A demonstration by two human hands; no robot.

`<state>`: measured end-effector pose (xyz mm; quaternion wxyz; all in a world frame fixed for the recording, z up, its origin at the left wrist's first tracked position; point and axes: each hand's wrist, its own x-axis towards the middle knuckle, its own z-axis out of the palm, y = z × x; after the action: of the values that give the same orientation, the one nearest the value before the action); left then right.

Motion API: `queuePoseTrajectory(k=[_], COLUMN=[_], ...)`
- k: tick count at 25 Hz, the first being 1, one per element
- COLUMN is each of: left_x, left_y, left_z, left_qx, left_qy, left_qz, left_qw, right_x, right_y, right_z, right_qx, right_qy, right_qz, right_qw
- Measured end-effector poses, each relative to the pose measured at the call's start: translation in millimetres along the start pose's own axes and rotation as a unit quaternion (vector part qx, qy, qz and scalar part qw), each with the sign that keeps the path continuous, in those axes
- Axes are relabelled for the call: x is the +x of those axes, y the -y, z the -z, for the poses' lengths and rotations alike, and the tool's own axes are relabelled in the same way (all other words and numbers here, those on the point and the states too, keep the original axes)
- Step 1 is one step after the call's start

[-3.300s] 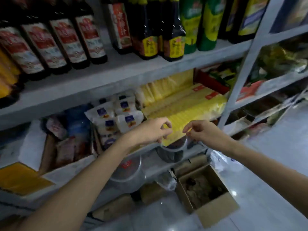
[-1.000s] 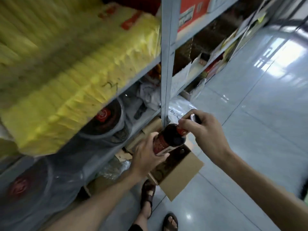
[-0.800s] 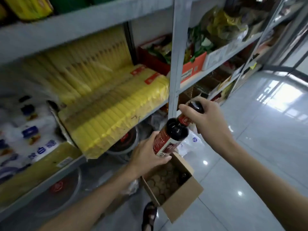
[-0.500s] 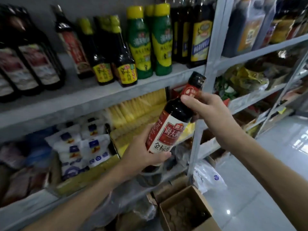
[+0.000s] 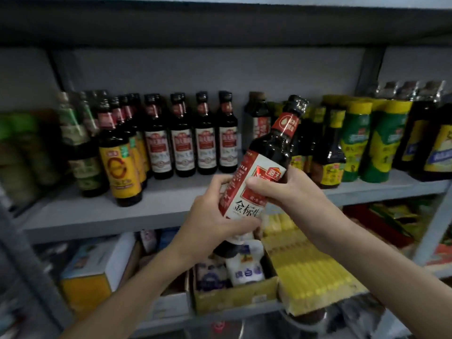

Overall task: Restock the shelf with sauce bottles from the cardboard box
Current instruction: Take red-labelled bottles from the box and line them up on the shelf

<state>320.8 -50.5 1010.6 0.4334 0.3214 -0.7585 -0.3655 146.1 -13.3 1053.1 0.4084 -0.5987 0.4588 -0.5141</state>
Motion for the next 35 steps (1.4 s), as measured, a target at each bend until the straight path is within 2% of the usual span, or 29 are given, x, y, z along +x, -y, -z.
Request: queuePoseTrajectory(k=[4, 10, 13, 16, 18, 25, 35], left_x=[4, 22, 27, 28, 35, 62, 65], left_y=[22, 48, 71, 86, 89, 109, 117], left_z=[78, 149, 176, 186, 183, 178, 183], left_qx=[0.031, 0.088, 0.188, 0.322, 0.358, 0.379, 0.359], left_qy=[-0.031, -0.033, 0.047, 0.185, 0.234, 0.266, 0.266], left_qz=[0.003, 0.011, 0.060, 0.131, 0.141, 0.154, 0.109], left_qw=[0.999, 0.995, 0.979, 0.919, 0.893, 0.873, 0.888], right_x=[48, 108, 141, 177, 198, 243, 258], right_y=[4, 10, 6, -4, -13, -38, -54], right_z=[-73, -128, -131, -131, -134, -154, -165], right_qx=[-0.002, -0.007, -0.067, -0.134, -0.140, -0.146, -0.120], right_qy=[0.031, -0.004, -0.024, -0.044, -0.034, 0.028, 0.061], right_qz=[-0.014, 0.019, 0.053, 0.062, 0.062, 0.070, 0.071], right_qw=[0.999, 1.000, 0.996, 0.988, 0.988, 0.986, 0.988])
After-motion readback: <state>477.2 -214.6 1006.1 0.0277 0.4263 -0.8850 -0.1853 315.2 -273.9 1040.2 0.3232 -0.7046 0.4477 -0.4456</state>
